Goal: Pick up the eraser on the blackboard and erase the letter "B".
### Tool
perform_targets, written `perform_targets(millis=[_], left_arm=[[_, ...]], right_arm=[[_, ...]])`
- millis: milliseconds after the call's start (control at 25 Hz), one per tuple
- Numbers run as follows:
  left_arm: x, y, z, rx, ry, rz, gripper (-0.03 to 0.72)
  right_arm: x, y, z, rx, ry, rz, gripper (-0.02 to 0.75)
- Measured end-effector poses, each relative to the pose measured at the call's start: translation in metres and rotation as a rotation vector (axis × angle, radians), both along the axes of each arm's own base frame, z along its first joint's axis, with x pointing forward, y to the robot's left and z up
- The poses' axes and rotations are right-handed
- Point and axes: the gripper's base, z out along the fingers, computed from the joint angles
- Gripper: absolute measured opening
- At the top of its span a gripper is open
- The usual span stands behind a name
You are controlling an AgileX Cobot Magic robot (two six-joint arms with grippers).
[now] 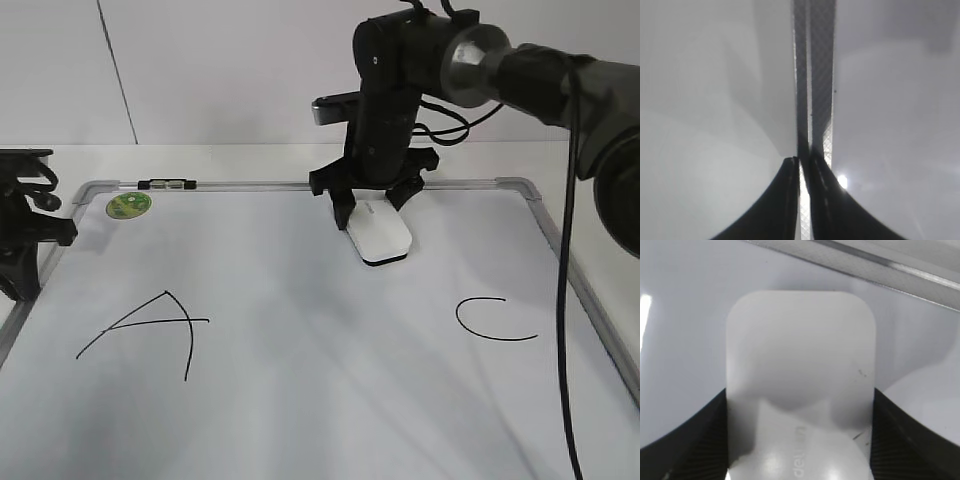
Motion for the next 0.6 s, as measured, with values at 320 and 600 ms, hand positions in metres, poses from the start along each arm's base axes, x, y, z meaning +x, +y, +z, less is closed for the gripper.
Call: perform_targets(millis=[320, 600], left_arm=[[0.0, 0.0, 0.0, 0.0, 0.003, 0.0, 0.039], [0.0, 0.0, 0.0, 0.0, 0.003, 0.0, 0.04]], right_arm=[[-0.036, 0.065, -0.001, 0.016, 0.011, 0.144, 0.546], [-0.079, 0.121, -0.001, 0.028, 0.021, 0.293, 0.546]])
